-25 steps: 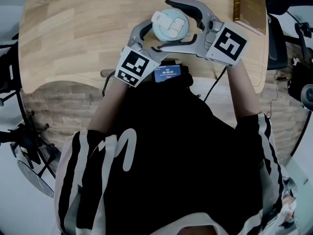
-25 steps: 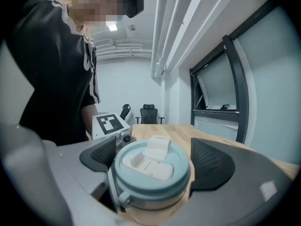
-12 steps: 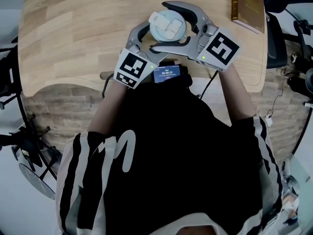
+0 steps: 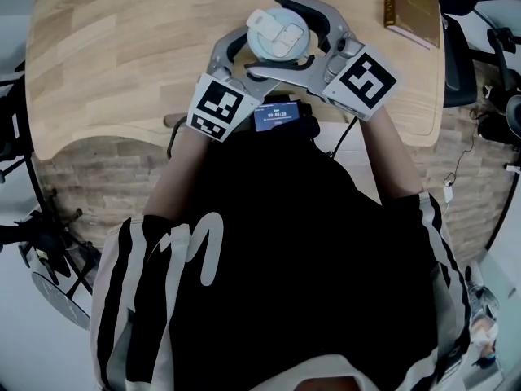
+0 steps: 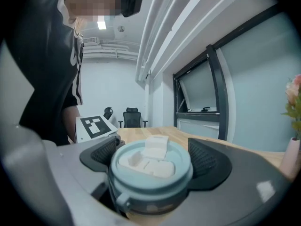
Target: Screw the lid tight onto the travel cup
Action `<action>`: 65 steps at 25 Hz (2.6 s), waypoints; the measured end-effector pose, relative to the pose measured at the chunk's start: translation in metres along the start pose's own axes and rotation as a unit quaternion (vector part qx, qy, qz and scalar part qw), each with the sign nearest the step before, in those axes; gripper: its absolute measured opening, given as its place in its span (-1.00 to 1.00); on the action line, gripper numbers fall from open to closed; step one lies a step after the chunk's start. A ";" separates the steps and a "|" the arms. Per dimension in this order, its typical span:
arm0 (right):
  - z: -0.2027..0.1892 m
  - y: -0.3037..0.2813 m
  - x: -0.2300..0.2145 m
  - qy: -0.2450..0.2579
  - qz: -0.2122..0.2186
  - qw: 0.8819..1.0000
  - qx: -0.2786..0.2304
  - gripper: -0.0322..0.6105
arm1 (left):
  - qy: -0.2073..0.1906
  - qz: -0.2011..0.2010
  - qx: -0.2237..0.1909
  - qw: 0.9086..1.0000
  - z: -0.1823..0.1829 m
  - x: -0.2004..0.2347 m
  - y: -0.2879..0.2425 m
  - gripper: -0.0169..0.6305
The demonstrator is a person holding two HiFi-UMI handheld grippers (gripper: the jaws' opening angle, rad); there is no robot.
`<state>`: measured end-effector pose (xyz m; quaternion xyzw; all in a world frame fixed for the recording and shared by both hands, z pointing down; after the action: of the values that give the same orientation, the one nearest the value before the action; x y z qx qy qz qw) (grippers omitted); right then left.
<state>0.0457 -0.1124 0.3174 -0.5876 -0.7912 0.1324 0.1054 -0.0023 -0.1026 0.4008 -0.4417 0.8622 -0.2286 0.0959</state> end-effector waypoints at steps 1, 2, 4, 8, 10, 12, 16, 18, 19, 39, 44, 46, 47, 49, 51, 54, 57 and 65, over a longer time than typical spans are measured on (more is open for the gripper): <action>0.000 0.000 0.000 -0.001 -0.005 1.000 -0.001 0.58 | 0.000 0.000 0.000 1.000 0.000 0.000 0.000 0.27; 0.000 0.000 0.000 -0.003 -0.009 1.000 -0.001 0.58 | 0.000 0.000 0.000 1.000 0.000 0.000 0.000 0.27; 0.000 0.000 0.000 -0.006 -0.017 1.000 -0.003 0.58 | 0.000 0.001 0.000 1.000 0.000 0.000 -0.001 0.27; -0.002 0.000 0.000 -0.007 -0.032 0.999 0.000 0.58 | 0.001 0.002 0.002 1.000 0.000 0.000 -0.001 0.27; -0.005 0.000 -0.001 0.001 -0.044 0.999 0.003 0.58 | 0.002 0.002 0.002 1.000 -0.001 0.000 -0.001 0.27; -0.006 0.000 -0.001 0.001 -0.056 0.998 0.001 0.58 | 0.002 0.002 0.001 1.000 -0.001 0.000 -0.001 0.27; -0.007 0.001 0.000 -0.010 -0.074 0.997 0.003 0.58 | 0.001 0.002 0.003 1.000 -0.001 0.000 -0.002 0.27; -0.005 0.000 0.001 -0.013 -0.079 0.997 0.001 0.58 | 0.001 0.002 0.003 1.000 -0.001 0.000 -0.001 0.27; -0.006 0.001 0.001 -0.014 -0.083 0.996 -0.001 0.58 | 0.001 0.002 0.002 1.000 0.000 -0.001 -0.001 0.27; -0.010 -0.002 0.005 -0.046 -0.172 0.984 0.025 0.58 | 0.006 0.006 0.001 1.000 -0.001 -0.001 0.000 0.27; -0.006 -0.003 0.005 -0.043 -0.189 0.981 0.009 0.58 | 0.005 0.005 0.001 1.000 -0.001 -0.001 -0.001 0.27; -0.005 -0.004 0.006 -0.042 -0.199 0.979 0.009 0.58 | 0.006 0.005 0.000 1.000 -0.001 -0.002 -0.001 0.27; -0.004 -0.005 0.006 -0.044 -0.203 0.978 0.010 0.57 | 0.006 0.005 0.000 1.000 -0.001 -0.002 -0.001 0.27; -0.003 -0.005 0.007 -0.051 -0.206 0.977 0.012 0.58 | 0.006 0.005 -0.001 1.000 -0.001 -0.002 -0.001 0.27; -0.007 -0.004 0.008 -0.058 -0.195 0.979 0.017 0.58 | 0.005 0.004 -0.001 1.000 -0.001 -0.002 -0.001 0.27; 0.003 0.002 0.008 -0.077 -0.143 0.987 -0.014 0.60 | 0.005 0.002 -0.001 1.000 -0.001 -0.001 -0.001 0.27; 0.006 0.016 0.005 -0.052 -0.022 0.998 -0.022 0.63 | 0.005 -0.001 -0.003 1.000 -0.002 -0.002 -0.001 0.27; 0.006 0.014 -0.012 0.057 0.149 0.985 0.072 0.63 | 0.002 -0.007 0.002 1.000 0.000 -0.001 -0.002 0.27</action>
<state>0.0595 -0.1207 0.3071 -0.6961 -0.6762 0.1694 0.1720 0.0000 -0.1029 0.4023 -0.4468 0.8590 -0.2319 0.0936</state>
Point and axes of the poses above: the fingertips, and each gripper's own axes: y backward along the fingers, x to its left, z out of its top, the point moved 6 cm from there along y, backward along the fingers, and after that the axes turned 12 degrees about x, right-handed, at the moved point
